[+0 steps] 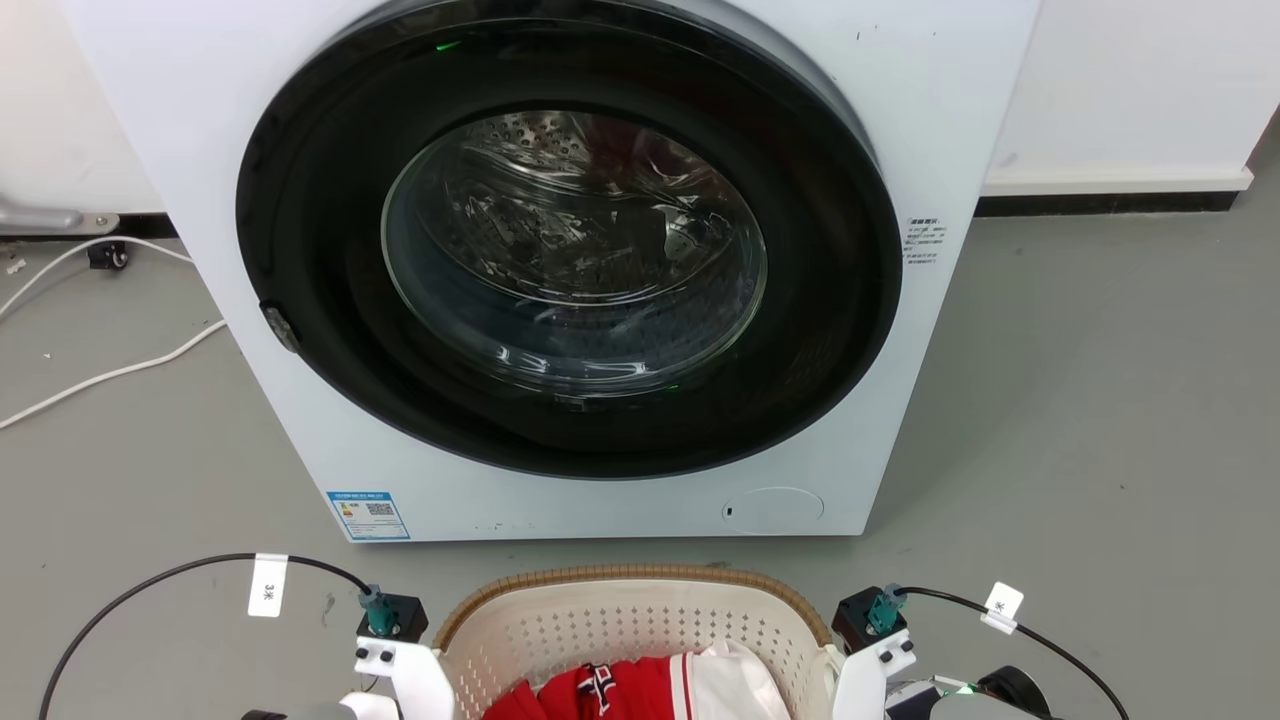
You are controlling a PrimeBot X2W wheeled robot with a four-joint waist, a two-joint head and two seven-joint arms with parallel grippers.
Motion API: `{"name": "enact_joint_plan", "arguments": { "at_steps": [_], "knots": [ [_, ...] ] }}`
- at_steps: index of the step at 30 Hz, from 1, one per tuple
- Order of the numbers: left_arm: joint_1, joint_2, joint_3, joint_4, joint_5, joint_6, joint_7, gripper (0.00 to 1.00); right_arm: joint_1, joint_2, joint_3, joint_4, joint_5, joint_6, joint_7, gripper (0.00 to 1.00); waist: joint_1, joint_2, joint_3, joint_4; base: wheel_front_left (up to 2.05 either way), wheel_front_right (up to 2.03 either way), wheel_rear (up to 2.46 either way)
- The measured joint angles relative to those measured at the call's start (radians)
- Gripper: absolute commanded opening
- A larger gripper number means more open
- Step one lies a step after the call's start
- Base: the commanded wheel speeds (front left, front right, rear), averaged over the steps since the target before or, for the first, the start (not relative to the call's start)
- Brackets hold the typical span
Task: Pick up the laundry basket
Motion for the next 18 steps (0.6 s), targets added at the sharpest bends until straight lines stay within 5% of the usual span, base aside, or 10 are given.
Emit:
{"name": "enact_joint_plan", "arguments": {
  "at_steps": [18],
  "knots": [
    [-0.007, 0.006, -0.119, -0.006, -0.100, 0.000, 0.071, 0.00, 0.017, -0.007, 0.009, -0.001, 0.033, 0.000, 0.093, 0.00, 0.0000, 0.0000, -0.016, 0.000, 0.00, 0.00, 0.00]
  ]
}}
